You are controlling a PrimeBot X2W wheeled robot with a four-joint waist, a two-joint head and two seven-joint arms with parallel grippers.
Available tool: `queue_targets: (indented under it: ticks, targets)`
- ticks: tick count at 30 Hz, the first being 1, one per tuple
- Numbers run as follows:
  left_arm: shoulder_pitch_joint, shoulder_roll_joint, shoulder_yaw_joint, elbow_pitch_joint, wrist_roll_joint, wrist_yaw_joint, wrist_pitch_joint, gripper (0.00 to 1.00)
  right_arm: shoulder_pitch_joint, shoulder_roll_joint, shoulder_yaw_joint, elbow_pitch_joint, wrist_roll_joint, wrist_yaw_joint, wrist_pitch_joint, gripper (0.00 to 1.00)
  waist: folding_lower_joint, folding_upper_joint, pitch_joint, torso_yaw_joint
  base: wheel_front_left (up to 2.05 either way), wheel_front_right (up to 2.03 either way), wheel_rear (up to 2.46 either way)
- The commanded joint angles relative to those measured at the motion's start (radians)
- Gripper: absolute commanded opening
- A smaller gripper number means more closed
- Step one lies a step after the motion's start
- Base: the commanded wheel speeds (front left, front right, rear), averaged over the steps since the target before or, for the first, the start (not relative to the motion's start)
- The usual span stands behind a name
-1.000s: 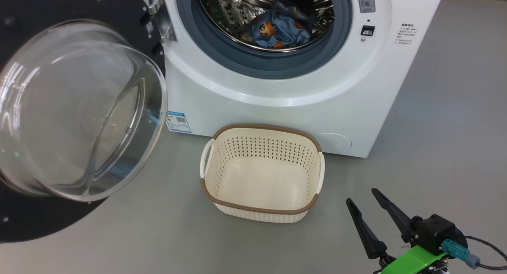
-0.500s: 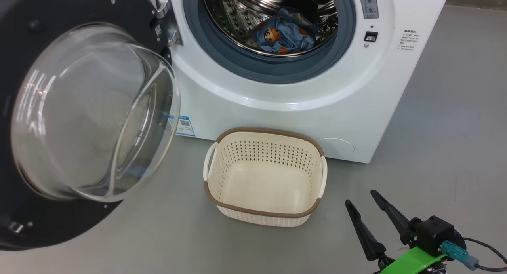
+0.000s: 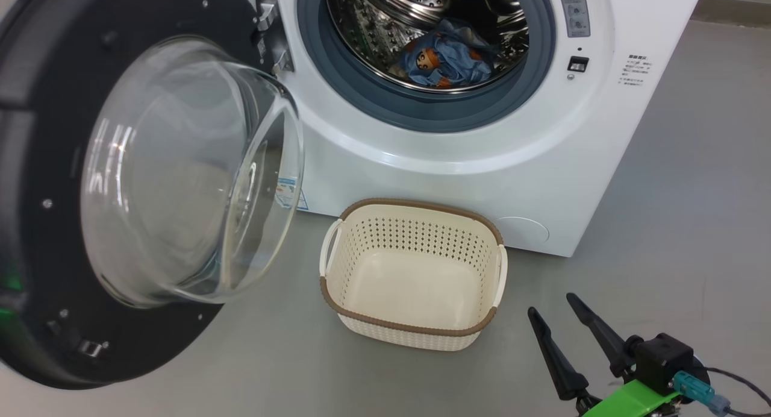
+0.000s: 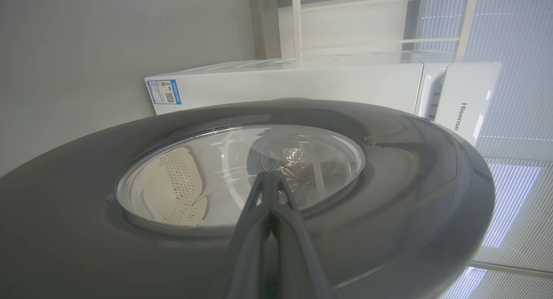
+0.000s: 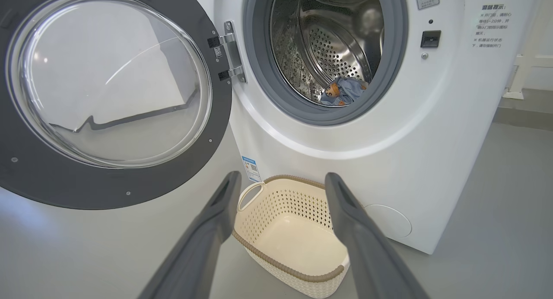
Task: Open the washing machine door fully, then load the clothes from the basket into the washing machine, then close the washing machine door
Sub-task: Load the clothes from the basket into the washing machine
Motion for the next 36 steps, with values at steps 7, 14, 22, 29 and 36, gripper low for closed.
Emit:
queue_targets:
  ticks: [7,14,22,29,36]
  targets:
    - [0.081,-0.038,-0.017,-0.220,-0.033,0.066,0.091,0.00,0.004,0.011,0.011,-0.024,-0.006,0.002,-0.005,1.00,0.0000,0.0000,-0.004,0.008,0.00,0.00,0.00]
    - [0.117,-0.097,-0.033,-0.336,-0.055,0.100,0.125,0.00,0.002,0.019,0.008,-0.025,-0.006,0.002,-0.005,1.00,0.0000,0.0000,-0.004,0.000,0.00,0.00,0.00]
    - [0.153,-0.148,-0.062,-0.426,-0.068,0.123,0.158,0.00,0.006,0.028,-0.001,-0.026,-0.006,0.002,-0.005,1.00,0.0000,0.0000,-0.008,-0.019,0.00,0.00,0.00]
    - [0.176,-0.184,-0.086,-0.500,-0.076,0.142,0.172,0.00,0.006,0.038,-0.004,-0.026,-0.006,0.002,-0.005,1.00,0.0000,0.0000,-0.010,-0.046,0.00,0.00,0.00]
    - [0.186,-0.224,-0.103,-0.533,-0.086,0.136,0.125,0.00,0.005,0.047,-0.002,-0.026,-0.004,0.002,-0.005,1.00,0.0000,0.0000,-0.011,-0.092,0.00,0.00,0.00]
